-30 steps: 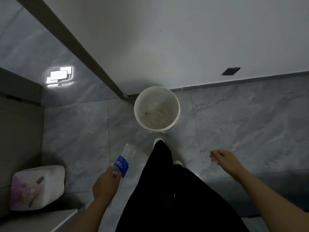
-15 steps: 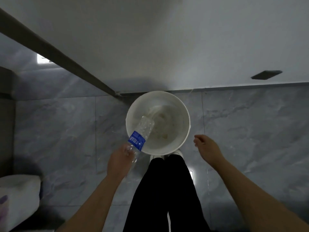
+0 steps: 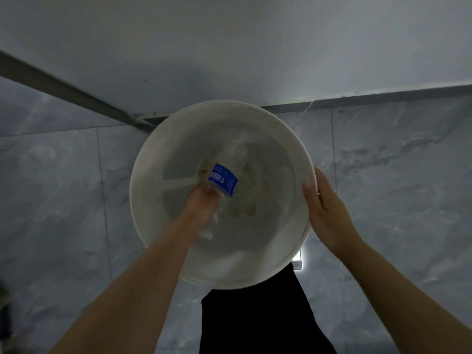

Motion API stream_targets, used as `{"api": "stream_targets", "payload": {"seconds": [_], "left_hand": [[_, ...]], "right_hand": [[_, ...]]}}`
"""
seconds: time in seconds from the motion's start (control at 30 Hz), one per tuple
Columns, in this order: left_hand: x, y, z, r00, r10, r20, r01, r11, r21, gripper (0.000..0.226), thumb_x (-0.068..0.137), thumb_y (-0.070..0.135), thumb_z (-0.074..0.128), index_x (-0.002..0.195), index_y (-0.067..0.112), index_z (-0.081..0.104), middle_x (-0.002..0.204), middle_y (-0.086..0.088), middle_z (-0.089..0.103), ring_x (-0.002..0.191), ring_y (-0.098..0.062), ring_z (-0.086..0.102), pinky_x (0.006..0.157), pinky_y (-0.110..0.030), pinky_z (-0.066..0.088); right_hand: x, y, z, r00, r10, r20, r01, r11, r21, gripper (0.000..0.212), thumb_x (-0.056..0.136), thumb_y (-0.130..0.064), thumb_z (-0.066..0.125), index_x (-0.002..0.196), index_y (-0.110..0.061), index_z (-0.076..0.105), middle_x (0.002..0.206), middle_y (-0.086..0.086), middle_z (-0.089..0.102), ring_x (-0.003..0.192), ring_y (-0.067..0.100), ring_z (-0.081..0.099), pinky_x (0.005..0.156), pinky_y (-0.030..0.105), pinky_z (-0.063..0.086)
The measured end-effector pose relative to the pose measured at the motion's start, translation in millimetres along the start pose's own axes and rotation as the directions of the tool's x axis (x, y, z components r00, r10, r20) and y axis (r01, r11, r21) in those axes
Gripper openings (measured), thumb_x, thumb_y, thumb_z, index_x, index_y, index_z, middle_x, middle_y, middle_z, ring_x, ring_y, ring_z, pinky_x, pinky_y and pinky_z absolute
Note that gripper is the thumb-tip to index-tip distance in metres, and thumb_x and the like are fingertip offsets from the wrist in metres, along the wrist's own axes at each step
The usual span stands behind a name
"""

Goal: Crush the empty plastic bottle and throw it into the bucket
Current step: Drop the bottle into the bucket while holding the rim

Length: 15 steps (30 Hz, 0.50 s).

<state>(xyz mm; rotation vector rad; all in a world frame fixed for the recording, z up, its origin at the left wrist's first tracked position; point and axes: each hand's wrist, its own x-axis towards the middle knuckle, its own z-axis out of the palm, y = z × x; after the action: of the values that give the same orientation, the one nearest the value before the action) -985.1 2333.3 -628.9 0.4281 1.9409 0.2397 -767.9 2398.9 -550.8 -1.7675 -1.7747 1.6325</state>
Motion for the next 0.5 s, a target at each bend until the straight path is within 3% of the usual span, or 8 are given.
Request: {"api": "stream_targets", "payload": {"seconds": [0.07, 0.13, 0.3, 0.5], "left_hand": [[24, -4, 11, 0.998, -0.05, -0.023, 0.052, 0.996, 0.078, 0.022, 0.088, 0.011, 0.044, 0.1, -0.001, 0.059, 0.096, -0.025, 0.067, 0.084, -0.032, 0.064, 0.073, -0.04, 0.049], [44, -8, 23, 1.0, -0.024, -0.015, 0.025, 0.992, 0.125, 0.022, 0.09, 0.012, 0.041, 0.1, 0.001, 0.058, 0.104, -0.026, 0.066, 0.086, -0.032, 0.063, 0.073, -0.037, 0.046], [92, -18, 47, 0.998, 0.054, 0.03, -0.059, 0.981, 0.184, 0.031, 0.093, 0.009, 0.039, 0.118, -0.003, 0.052, 0.119, -0.027, 0.059, 0.105, -0.039, 0.06, 0.078, -0.037, 0.046], [131, -38, 64, 0.996, 0.083, -0.036, -0.07, 0.96, 0.27, 0.028, 0.092, 0.008, 0.043, 0.111, -0.007, 0.057, 0.117, -0.028, 0.061, 0.102, -0.036, 0.058, 0.08, -0.031, 0.043]], "right_hand": [[0, 4, 1, 0.999, -0.046, -0.008, 0.047, 0.997, 0.064, 0.046, 0.089, -0.042, 0.025, 0.128, -0.024, 0.042, 0.106, -0.009, 0.058, 0.095, -0.005, 0.056, 0.074, 0.0, 0.043], [1, 8, 2, 0.998, -0.058, -0.031, 0.061, 0.993, 0.1, 0.044, 0.09, -0.043, 0.022, 0.125, -0.028, 0.044, 0.112, -0.006, 0.058, 0.104, 0.003, 0.054, 0.082, 0.009, 0.043], [5, 17, 5, 0.994, -0.079, -0.075, 0.086, 0.991, 0.104, 0.028, 0.089, -0.042, 0.024, 0.103, -0.058, 0.041, 0.101, -0.04, 0.055, 0.1, -0.017, 0.048, 0.078, -0.006, 0.033], [6, 28, 10, 0.99, -0.059, -0.126, 0.082, 0.98, 0.18, 0.024, 0.083, -0.05, 0.031, 0.095, -0.067, 0.043, 0.098, -0.056, 0.048, 0.096, -0.032, 0.041, 0.074, -0.013, 0.027]]}}
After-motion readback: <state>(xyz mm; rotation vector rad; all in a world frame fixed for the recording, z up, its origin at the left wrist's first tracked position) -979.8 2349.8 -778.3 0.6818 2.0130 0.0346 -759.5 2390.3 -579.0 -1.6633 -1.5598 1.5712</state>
